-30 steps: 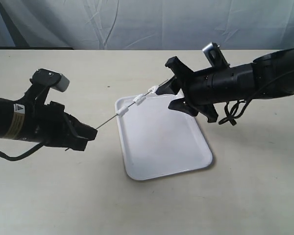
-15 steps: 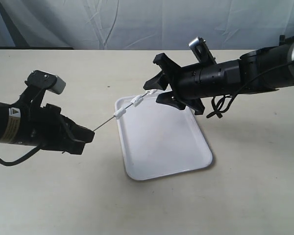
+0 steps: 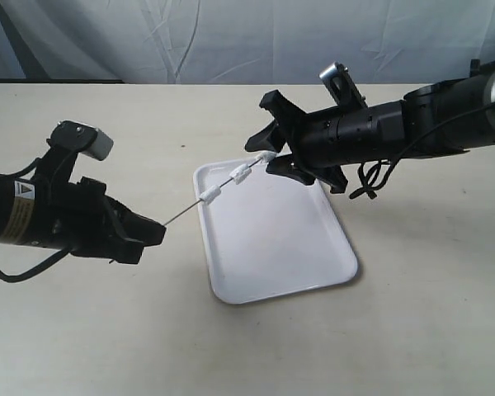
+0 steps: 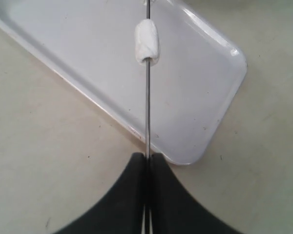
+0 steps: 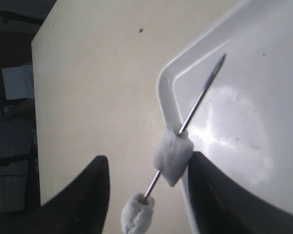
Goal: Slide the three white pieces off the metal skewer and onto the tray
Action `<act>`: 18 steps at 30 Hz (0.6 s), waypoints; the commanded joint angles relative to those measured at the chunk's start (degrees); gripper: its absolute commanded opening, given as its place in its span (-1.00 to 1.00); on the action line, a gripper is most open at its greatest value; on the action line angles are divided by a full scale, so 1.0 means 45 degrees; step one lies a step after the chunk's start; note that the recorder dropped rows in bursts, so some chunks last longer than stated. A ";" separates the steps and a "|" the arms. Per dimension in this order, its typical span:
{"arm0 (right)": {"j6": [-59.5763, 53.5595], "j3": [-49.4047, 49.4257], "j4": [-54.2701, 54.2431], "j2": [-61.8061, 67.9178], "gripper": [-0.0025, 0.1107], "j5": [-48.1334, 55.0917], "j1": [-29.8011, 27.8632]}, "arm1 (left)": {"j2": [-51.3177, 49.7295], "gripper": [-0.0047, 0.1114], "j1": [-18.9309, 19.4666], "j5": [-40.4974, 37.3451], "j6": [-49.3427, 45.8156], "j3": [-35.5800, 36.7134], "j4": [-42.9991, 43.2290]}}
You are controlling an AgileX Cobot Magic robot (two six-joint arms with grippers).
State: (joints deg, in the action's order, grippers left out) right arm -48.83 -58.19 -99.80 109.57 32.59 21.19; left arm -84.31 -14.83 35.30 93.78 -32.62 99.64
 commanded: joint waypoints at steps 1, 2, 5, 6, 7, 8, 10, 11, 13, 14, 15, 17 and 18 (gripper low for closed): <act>-0.0148 -0.0082 -0.0033 -0.0002 -0.12 -0.0078 0.0023 | 0.0143 -0.92 -0.0006 0.0202 0.0039 0.0064 -0.0137; -0.0148 -0.0082 -0.0033 -0.0002 -0.12 -0.0078 0.0023 | 0.0143 -0.92 -0.0006 0.0301 0.0039 0.0064 -0.0137; -0.0148 -0.0082 -0.0033 -0.0002 -0.26 -0.0107 0.0023 | 0.0143 -0.92 -0.0006 0.0388 0.0039 0.0090 -0.0137; -0.0148 -0.0082 -0.0033 -0.0002 -0.36 -0.0107 0.0023 | 0.0143 -0.92 -0.0006 0.0342 0.0039 0.0087 -0.0106; -0.0148 -0.0082 -0.0033 -0.0002 -0.47 -0.0107 0.0023 | 0.0143 -0.92 -0.0006 0.0342 0.0039 0.0087 -0.0068; -0.0148 -0.0082 -0.0033 -0.0002 -0.56 -0.0107 0.0023 | 0.0143 -0.92 -0.0006 0.0342 0.0039 0.0087 -0.0068; -0.0148 -0.0082 -0.0033 -0.0002 -0.67 -0.0199 0.0023 | 0.0143 -0.92 -0.0006 0.0342 0.0068 0.0087 -0.0066; -0.0148 -0.0082 -0.0033 -0.0002 -0.71 -0.0195 0.0023 | 0.0143 -0.92 -0.0006 0.0370 0.0068 0.0092 -0.0044; -0.0148 -0.0082 -0.0033 -0.0002 -0.72 -0.0204 0.0023 | 0.0143 -0.92 -0.0006 0.0406 0.0099 0.0145 -0.0011; -0.0148 -0.0082 -0.0033 -0.0002 -0.71 -0.0226 0.0023 | 0.0143 -0.92 -0.0006 0.0406 0.0099 0.0238 -0.0011; -0.0148 -0.0082 -0.0033 -0.0002 -0.71 -0.0251 0.0023 | 0.0143 -0.92 -0.0006 0.0340 0.0099 0.0340 -0.0011; -0.0148 -0.0082 -0.0033 -0.0002 -0.71 -0.0339 0.0023 | 0.0143 -0.92 -0.0006 0.0181 0.0099 0.0563 -0.0011; -0.0148 -0.0082 -0.0033 -0.0002 -0.71 -0.0349 0.0023 | 0.0143 -0.92 -0.0006 0.0146 0.0099 0.0685 -0.0011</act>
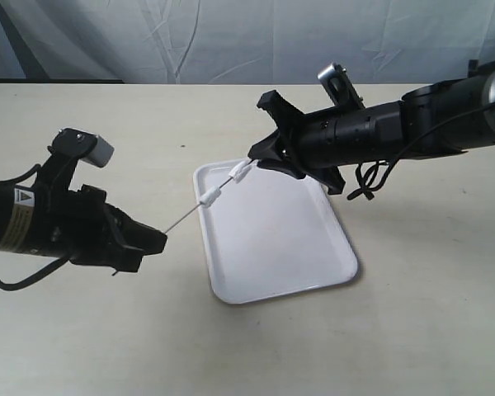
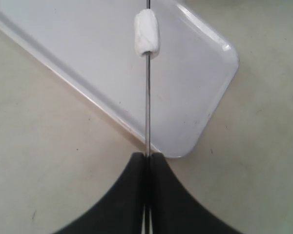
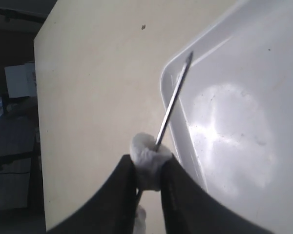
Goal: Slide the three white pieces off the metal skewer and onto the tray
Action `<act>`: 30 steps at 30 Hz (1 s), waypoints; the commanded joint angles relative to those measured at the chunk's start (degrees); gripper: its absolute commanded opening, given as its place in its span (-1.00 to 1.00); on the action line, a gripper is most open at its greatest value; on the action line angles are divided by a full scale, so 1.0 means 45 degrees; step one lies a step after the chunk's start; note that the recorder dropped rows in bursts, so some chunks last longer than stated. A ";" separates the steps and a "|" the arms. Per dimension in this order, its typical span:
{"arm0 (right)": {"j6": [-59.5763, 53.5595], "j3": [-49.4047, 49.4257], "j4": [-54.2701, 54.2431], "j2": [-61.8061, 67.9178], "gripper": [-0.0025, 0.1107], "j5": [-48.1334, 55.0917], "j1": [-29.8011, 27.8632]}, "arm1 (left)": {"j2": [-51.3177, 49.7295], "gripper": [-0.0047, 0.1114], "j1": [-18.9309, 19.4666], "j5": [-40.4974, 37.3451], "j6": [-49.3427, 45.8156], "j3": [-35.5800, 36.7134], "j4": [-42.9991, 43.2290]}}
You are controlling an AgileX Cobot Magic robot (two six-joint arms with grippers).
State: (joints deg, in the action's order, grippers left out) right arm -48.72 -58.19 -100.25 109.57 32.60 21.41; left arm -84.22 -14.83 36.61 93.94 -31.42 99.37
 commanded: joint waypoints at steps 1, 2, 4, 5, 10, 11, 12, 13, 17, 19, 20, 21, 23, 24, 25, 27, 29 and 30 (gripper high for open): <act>-0.0171 -0.0082 0.0068 -0.0002 -0.71 -0.0398 -0.0027 | 0.0122 -0.92 -0.0006 -0.0198 0.0063 0.0530 0.0048; -0.0171 -0.0082 0.0068 -0.0002 -0.71 -0.0461 -0.0027 | 0.0142 -0.92 -0.0006 -0.0222 0.0041 0.0618 0.0048; -0.0171 -0.0082 0.0068 -0.0002 -0.71 -0.0593 -0.0027 | 0.0274 -0.92 -0.0006 -0.0275 0.0041 0.0788 0.0001; -0.0171 -0.0082 0.0068 -0.0002 -0.71 -0.0652 -0.0027 | 0.0349 -0.92 -0.0006 -0.0275 0.0041 0.0845 0.0001; -0.0171 -0.0082 0.0068 -0.0002 -0.71 -0.1114 -0.0027 | 0.1193 -0.92 -0.0006 -0.0275 0.0085 0.1207 0.0001; -0.0171 -0.0082 0.0068 -0.0002 -0.71 -0.1182 -0.0027 | 0.1343 -0.92 -0.0006 -0.0275 0.0141 0.1340 0.0001; -0.0171 -0.0082 0.0068 -0.0002 -0.71 -0.1315 -0.0027 | 0.1551 -0.92 -0.0006 -0.0275 0.0319 0.1459 0.0058; -0.0171 -0.0082 0.0068 -0.0002 -0.71 -0.1414 -0.0027 | 0.1681 -0.92 -0.0006 -0.0275 0.0426 0.1594 0.0109; -0.0171 -0.0082 0.0068 -0.0002 -0.71 -0.1675 -0.0027 | 0.2108 -0.92 -0.0006 -0.0460 0.0525 0.2143 0.0109; -0.0171 -0.0082 0.0068 -0.0002 -0.71 -0.1710 -0.0027 | 0.2135 -0.92 -0.0006 -0.0589 0.0525 0.2337 0.0109; -0.0171 -0.0082 0.0068 -0.0002 -0.71 -0.1710 -0.0027 | 0.2135 -0.92 -0.0006 -0.0589 0.0525 0.2402 0.0109; -0.0171 -0.0082 0.0068 -0.0002 -0.71 -0.1710 -0.0027 | 0.2135 -0.92 -0.0006 -0.0610 0.0525 0.2477 0.0109; -0.0171 -0.0082 0.0068 -0.0002 -0.71 -0.1904 -0.0027 | 0.2135 -0.92 -0.0006 -0.0577 0.0600 0.2567 0.0109; -0.0171 -0.0082 0.0068 -0.0002 -0.71 -0.1996 -0.0027 | 0.2135 -0.92 -0.0006 -0.0577 0.0625 0.2607 0.0109; -0.0171 -0.0082 0.0068 -0.0002 -0.71 -0.2056 -0.0027 | 0.2135 -0.92 -0.0006 -0.0577 0.0625 0.2658 0.0109; -0.0171 -0.0082 0.0068 -0.0002 -0.71 -0.2239 -0.0027 | 0.2135 -0.92 -0.0006 -0.0577 0.0625 0.2777 0.0109; -0.0171 -0.0082 0.0068 -0.0002 -0.71 -0.2389 -0.0027 | 0.2135 -0.92 -0.0006 -0.0577 0.0625 0.2862 0.0109; -0.0171 -0.0082 0.0068 -0.0002 -0.71 -0.2449 -0.0027 | 0.2135 -0.92 -0.0006 -0.0659 0.0625 0.2917 0.0109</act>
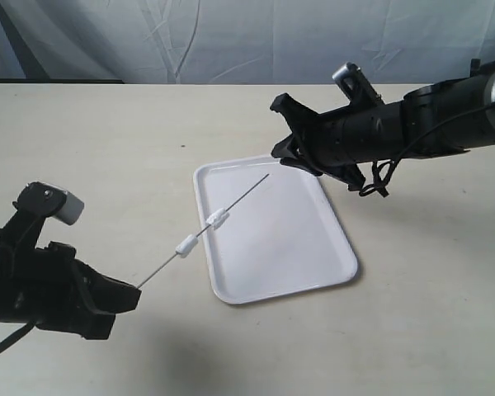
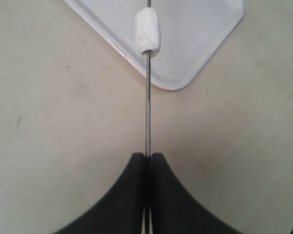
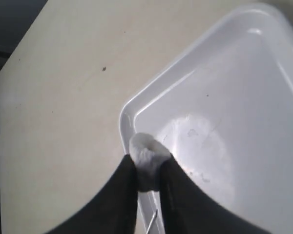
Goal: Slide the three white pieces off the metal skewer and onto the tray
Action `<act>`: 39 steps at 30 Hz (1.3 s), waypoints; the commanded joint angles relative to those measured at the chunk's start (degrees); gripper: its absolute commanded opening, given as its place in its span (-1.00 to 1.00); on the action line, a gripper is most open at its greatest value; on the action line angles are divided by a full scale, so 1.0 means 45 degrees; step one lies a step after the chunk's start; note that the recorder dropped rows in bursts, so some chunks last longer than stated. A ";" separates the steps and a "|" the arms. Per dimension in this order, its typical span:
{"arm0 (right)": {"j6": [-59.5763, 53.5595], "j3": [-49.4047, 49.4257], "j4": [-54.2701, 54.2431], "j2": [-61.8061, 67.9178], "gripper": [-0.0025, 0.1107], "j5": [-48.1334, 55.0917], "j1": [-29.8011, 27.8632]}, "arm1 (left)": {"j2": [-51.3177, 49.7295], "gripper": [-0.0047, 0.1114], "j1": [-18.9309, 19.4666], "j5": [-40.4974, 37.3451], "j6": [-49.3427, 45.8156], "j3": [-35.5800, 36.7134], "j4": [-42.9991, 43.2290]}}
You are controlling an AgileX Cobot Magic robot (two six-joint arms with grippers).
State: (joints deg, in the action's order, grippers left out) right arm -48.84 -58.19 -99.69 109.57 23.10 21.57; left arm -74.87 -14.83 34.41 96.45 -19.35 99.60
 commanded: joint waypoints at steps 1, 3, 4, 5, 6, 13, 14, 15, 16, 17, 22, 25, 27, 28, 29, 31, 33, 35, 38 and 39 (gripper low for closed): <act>-0.0145 -0.0082 -0.0057 -0.0002 -0.71 -0.0395 -0.0061 | 0.0058 -0.92 -0.0006 -0.0265 0.0066 0.0266 0.0060; -0.0145 -0.0082 -0.0057 -0.0002 -0.71 -0.0500 -0.0061 | 0.0058 -0.92 -0.0006 -0.0352 0.0066 0.0266 0.0058; -0.0145 -0.0082 -0.0057 -0.0002 -0.71 -0.0500 -0.0061 | 0.0058 -0.92 -0.0006 -0.0427 0.0066 0.0266 -0.0031; -0.0145 -0.0082 -0.0057 -0.0002 -0.71 -0.0477 -0.0061 | 0.0058 -0.92 -0.0006 -0.0591 -0.0060 0.0266 -0.0233; -0.0145 -0.0082 -0.0057 -0.0002 -0.71 -0.0477 -0.0027 | 0.0058 -0.92 -0.0006 -0.0701 -0.0198 0.0266 -0.0356; -0.0145 0.0191 0.0389 0.0222 -0.71 -0.0402 0.0528 | 0.0058 -0.92 -0.0006 -0.0886 -0.1331 0.0266 -0.1719; -0.0114 0.0191 0.0389 0.0339 -0.71 -0.0308 0.0641 | 0.0058 -0.92 -0.0006 -0.0912 -0.1497 0.0266 -0.1852; -0.0114 0.0191 0.0389 0.0472 -0.71 -0.0250 0.0729 | 0.0058 -0.92 -0.0006 -0.1048 -0.1656 0.0266 -0.2014; -0.0082 0.0191 0.0389 0.0611 -0.71 -0.0190 0.0844 | 0.0058 -0.92 -0.0006 -0.1167 -0.1765 0.0266 -0.2084; -0.0002 0.0191 0.0389 0.0736 -0.71 -0.0133 0.0946 | 0.0058 -0.92 -0.0006 -0.1265 -0.1887 0.0266 -0.2224; 0.0196 0.0191 0.0364 0.1103 -0.63 -0.0137 0.1441 | 0.0058 -0.92 -0.0006 -0.1680 -0.1914 0.0221 -0.2590; 0.0196 0.0191 0.0249 0.1103 -0.32 0.0022 0.1428 | 0.0036 -0.92 -0.0006 -0.2095 -0.1914 0.0160 -0.2642; 0.0196 0.0191 0.0247 0.1103 -0.15 0.0389 0.1428 | 0.0036 -0.92 -0.0006 -0.2130 -0.1914 0.0054 -0.2642; 0.0196 0.0191 0.0247 0.1103 -0.14 0.0594 0.1428 | 0.0036 -0.92 -0.0006 -0.2130 -0.1914 -0.0002 -0.2667; 0.0196 0.0191 0.0247 0.1103 -0.14 0.0904 0.1428 | 0.0036 -0.92 -0.0006 -0.2176 -0.1914 -0.0071 -0.2667; 0.0196 0.0191 0.0138 0.1078 -0.15 0.1598 0.1428 | 0.0036 -0.92 -0.0006 -0.2248 -0.1914 -0.0263 -0.2667; 0.0143 0.0191 0.0087 0.0967 -0.19 0.2269 0.1428 | 0.0036 -0.92 -0.0006 -0.2271 -0.1914 -0.0458 -0.2667; -0.0176 0.0191 0.0087 0.0762 -0.20 0.2666 0.1428 | 0.0036 -0.92 -0.0006 -0.2297 -0.1914 -0.0634 -0.2667; -0.0530 0.0191 0.0046 0.0424 -0.20 0.3169 0.1428 | 0.0002 -0.92 -0.0006 -0.2401 -0.1914 -0.0807 -0.2631; -0.0616 0.0191 0.0022 0.0331 -0.20 0.3245 0.1428 | -0.0056 -0.92 -0.0006 -0.2401 -0.1914 -0.0857 -0.2631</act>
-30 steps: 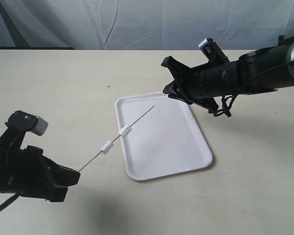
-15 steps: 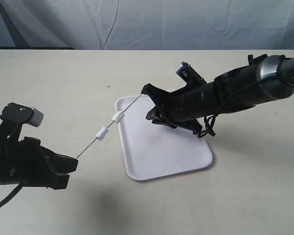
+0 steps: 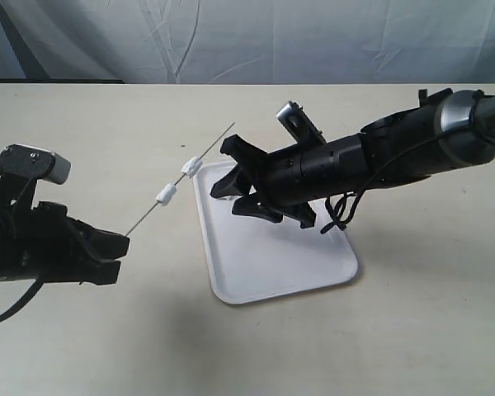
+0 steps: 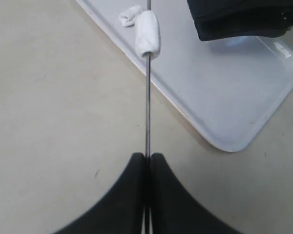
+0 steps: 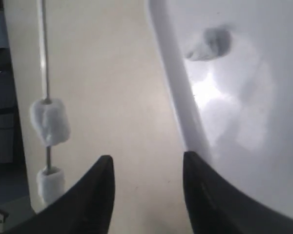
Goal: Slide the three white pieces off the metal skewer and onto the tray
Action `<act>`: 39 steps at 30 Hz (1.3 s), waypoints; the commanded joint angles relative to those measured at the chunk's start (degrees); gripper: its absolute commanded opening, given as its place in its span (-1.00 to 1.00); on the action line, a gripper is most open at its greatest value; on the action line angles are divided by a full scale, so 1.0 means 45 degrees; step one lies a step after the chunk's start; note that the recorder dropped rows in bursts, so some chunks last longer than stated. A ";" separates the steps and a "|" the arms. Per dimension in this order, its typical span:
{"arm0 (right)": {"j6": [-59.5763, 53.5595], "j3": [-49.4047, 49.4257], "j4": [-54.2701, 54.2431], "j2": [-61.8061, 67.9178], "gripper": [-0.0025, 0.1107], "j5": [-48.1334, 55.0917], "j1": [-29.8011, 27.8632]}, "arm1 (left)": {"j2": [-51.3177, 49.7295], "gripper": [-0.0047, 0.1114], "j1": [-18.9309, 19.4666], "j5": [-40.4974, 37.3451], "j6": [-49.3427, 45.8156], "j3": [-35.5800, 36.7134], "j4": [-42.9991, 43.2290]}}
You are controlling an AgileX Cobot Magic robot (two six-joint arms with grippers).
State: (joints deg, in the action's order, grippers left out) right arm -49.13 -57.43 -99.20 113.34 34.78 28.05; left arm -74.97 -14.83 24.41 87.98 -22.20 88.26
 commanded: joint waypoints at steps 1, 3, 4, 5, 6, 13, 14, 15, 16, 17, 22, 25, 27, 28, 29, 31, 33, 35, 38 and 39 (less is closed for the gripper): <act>-0.0591 0.0021 -0.0088 -0.0586 -0.20 0.0672 -0.0011 | -0.0142 -0.92 -0.0006 -0.0003 -0.0032 -0.0280 -0.0113; -0.0587 -0.0002 -0.0088 -0.0758 -0.20 0.0672 -0.0011 | -0.0438 -0.92 -0.0006 0.0347 -0.0032 -0.0336 -0.0113; -0.0587 -0.0002 -0.0088 -0.0785 -0.20 0.0672 -0.0011 | -0.0647 -0.92 -0.0006 0.0661 -0.0032 -0.0370 -0.0113; -0.0619 -0.0002 -0.0167 -0.0838 -0.20 0.0698 -0.0011 | -0.0857 -0.92 -0.0006 0.0948 -0.0032 -0.0401 -0.0113; -0.0777 -0.0002 -0.0167 -0.0834 -0.20 0.0725 -0.0011 | -0.1012 -0.92 -0.0006 0.1150 -0.0032 -0.0423 -0.0113; -0.0975 -0.0002 -0.0167 -0.0834 -0.20 0.0244 -0.0011 | -0.1278 -0.92 -0.0006 0.2018 -0.0387 -0.0423 -0.0418; -0.0975 -0.0002 -0.0167 -0.0834 -0.20 0.0145 -0.0011 | -0.1278 -0.92 -0.0006 0.2150 -0.0455 -0.0423 -0.0555; -0.0975 -0.0002 -0.0167 -0.0834 -0.20 0.0082 -0.0011 | -0.1278 -0.92 -0.0006 0.2335 -0.0516 -0.0423 -0.0566; -0.0975 -0.0002 -0.0167 -0.0834 -0.20 0.0082 -0.0011 | -0.1278 -0.92 -0.0006 0.2335 -0.0516 -0.0423 -0.0566; -0.0975 -0.0002 -0.0167 -0.0834 -0.20 0.0059 -0.0011 | -0.1278 -0.92 -0.0006 0.2367 -0.0516 -0.0423 -0.0566; -0.0975 -0.0002 -0.0167 -0.0834 -0.26 -0.0208 -0.0011 | -0.1278 -0.92 -0.0006 0.2576 -0.0673 -0.0423 -0.0566; -0.0975 -0.0002 -0.0167 -0.0834 -0.53 -0.0248 -0.0011 | -0.1278 -0.92 -0.0006 0.2520 -0.0710 -0.0423 -0.0512; -0.0975 -0.0002 -0.0167 -0.0834 -0.71 -0.0323 -0.0011 | -0.1278 -0.92 -0.0006 0.2488 -0.0706 -0.0423 -0.0311; -0.0975 -0.0002 -0.0167 -0.0834 -0.76 -0.0465 -0.0011 | -0.1278 -0.92 -0.0006 0.2488 -0.0706 -0.0423 -0.0217; -0.0975 -0.0002 -0.0167 -0.0834 -0.78 -0.0525 -0.0011 | -0.1278 -0.92 -0.0006 0.2488 -0.0671 -0.0423 -0.0107; -0.0975 -0.0002 -0.0167 -0.0834 -0.78 -0.0603 -0.0011 | -0.1278 -0.92 -0.0006 0.2488 -0.0671 -0.0423 0.0159; -0.0975 -0.0002 -0.0167 -0.0834 -0.78 -0.0656 -0.0011 | -0.1278 -0.92 -0.0006 0.2488 -0.0517 -0.0423 0.0477; -0.0975 -0.0002 -0.0167 -0.0834 -0.78 -0.0872 -0.0011 | -0.1278 -0.92 -0.0006 0.2488 -0.0121 -0.0423 0.0927; -0.0975 -0.0002 -0.0167 -0.0834 -0.78 -0.1282 -0.0011 | -0.1278 -0.92 -0.0006 0.2488 0.0391 -0.0423 0.1493; -0.0975 -0.0002 -0.0167 -0.0834 -0.78 -0.1379 -0.0011 | -0.1278 -0.92 -0.0006 0.2488 0.0444 -0.0394 0.1525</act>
State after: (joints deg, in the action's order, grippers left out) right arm -52.77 -57.43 -100.35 110.10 32.60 28.22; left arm -80.67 -14.83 35.53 88.29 -23.96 92.37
